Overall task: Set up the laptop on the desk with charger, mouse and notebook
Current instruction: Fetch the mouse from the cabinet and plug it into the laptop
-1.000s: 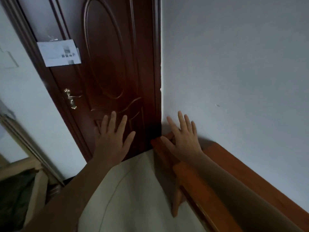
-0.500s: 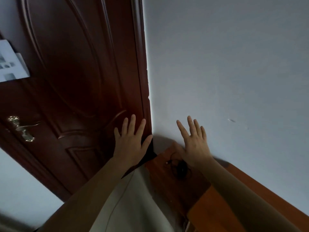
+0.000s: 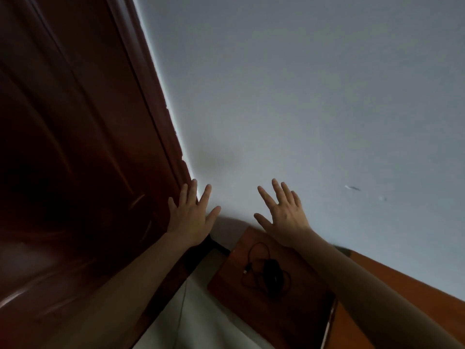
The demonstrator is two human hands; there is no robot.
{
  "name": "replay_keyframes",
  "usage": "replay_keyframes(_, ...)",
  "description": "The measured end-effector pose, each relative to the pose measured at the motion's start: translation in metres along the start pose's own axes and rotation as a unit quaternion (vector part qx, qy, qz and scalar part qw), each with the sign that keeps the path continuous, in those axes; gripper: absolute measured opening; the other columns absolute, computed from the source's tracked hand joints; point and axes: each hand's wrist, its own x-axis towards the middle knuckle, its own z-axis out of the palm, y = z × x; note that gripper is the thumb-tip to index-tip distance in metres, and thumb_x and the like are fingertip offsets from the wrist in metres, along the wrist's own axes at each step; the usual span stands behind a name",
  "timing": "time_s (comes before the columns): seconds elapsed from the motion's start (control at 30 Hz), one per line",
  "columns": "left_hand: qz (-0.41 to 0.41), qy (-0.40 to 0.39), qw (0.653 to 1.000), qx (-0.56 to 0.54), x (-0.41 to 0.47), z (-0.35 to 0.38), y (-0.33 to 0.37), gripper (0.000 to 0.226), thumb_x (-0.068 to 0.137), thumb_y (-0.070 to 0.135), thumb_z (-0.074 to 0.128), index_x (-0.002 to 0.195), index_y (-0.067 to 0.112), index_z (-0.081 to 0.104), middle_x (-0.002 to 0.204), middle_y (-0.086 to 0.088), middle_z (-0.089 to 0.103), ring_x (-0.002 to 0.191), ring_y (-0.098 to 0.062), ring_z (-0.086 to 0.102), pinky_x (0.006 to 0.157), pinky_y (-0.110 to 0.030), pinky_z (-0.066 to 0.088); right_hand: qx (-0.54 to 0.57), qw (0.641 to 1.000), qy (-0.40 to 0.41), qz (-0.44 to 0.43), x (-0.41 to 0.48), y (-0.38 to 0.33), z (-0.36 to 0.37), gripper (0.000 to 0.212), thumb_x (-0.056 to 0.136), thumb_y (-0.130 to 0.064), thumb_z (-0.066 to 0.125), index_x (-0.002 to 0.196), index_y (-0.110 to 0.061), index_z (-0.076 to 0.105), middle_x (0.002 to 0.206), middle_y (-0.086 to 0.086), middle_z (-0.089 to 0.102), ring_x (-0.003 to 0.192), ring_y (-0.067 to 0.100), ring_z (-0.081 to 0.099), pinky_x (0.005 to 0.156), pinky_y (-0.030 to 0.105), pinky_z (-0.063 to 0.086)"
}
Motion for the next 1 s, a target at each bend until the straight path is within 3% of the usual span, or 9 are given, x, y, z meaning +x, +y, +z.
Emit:
replay_keyframes(0.1, 0.061, -0.023, 0.998, 0.005, 0.038, 0.029, -0.013, 0.072, 0.097, 0.067, 0.016, 0.159, 0.032, 0.001, 0.167, -0.009, -0.006, 0.153, -0.032, -0.004, 0.115, -0.065, 0.014, -0.015, 0.998, -0.041, 0.051, 0.003, 0.008, 0.019, 0.074, 0.100, -0.061, 0.034, 0.160, -0.033, 0.000, 0.168, 0.013, -0.006, 0.154, 0.032, -0.003, 0.123, 0.046, 0.006)
replay_keyframes(0.33, 0.226, -0.062, 0.972, 0.003, 0.116, 0.067, -0.017, 0.073, 0.096, 0.068, 0.009, 0.158, 0.031, -0.003, 0.167, -0.010, -0.008, 0.153, -0.033, -0.003, 0.116, -0.064, 0.014, -0.015, 0.960, -0.078, 0.270, -0.014, 0.012, 0.038, 0.077, 0.098, -0.059, 0.044, 0.160, -0.030, 0.008, 0.167, 0.013, 0.002, 0.154, 0.033, 0.004, 0.122, 0.047, 0.013)
replay_keyframes(0.6, 0.302, -0.167, 0.938, -0.027, 0.132, 0.129, 0.008, 0.071, 0.099, 0.065, 0.016, 0.159, 0.029, 0.009, 0.168, -0.009, -0.002, 0.153, -0.030, 0.004, 0.118, -0.056, 0.018, 0.031, 0.920, -0.104, 0.378, -0.040, 0.001, 0.082, 0.076, 0.098, -0.055, 0.048, 0.160, -0.032, 0.011, 0.168, 0.012, 0.005, 0.154, 0.032, 0.008, 0.122, 0.046, 0.019)
replay_keyframes(0.77, 0.284, -0.232, 0.930, -0.036, 0.129, 0.207, 0.023, 0.071, 0.100, 0.063, 0.020, 0.157, 0.022, 0.025, 0.165, -0.011, 0.018, 0.151, -0.031, 0.014, 0.116, -0.051, 0.027, 0.108, 0.890, -0.114, 0.428, -0.044, 0.020, 0.154, 0.072, 0.099, -0.051, 0.048, 0.160, -0.032, 0.013, 0.167, 0.009, 0.011, 0.153, 0.030, 0.012, 0.119, 0.047, 0.023)
replay_keyframes(0.87, 0.259, -0.292, 0.919, -0.061, 0.118, 0.253, 0.030, 0.068, 0.101, 0.060, 0.022, 0.155, 0.019, 0.030, 0.163, -0.010, 0.025, 0.149, -0.029, 0.020, 0.115, -0.049, 0.029, 0.153, 0.870, -0.091, 0.460, -0.049, 0.028, 0.199, 0.061, 0.102, -0.041, 0.045, 0.158, -0.028, 0.024, 0.164, 0.008, 0.024, 0.149, 0.030, 0.026, 0.115, 0.047, 0.031)
replay_keyframes(1.0, 0.177, -0.344, 0.913, -0.132, 0.100, 0.311, 0.041, 0.059, 0.103, 0.054, 0.030, 0.146, 0.016, 0.042, 0.148, -0.012, 0.045, 0.135, -0.031, 0.041, 0.108, -0.046, 0.039, 0.191, 0.824, -0.081, 0.526, -0.070, 0.041, 0.260, 0.050, 0.103, -0.020, 0.042, 0.153, -0.022, 0.037, 0.151, 0.008, 0.042, 0.135, 0.032, 0.043, 0.102, 0.046, 0.045)
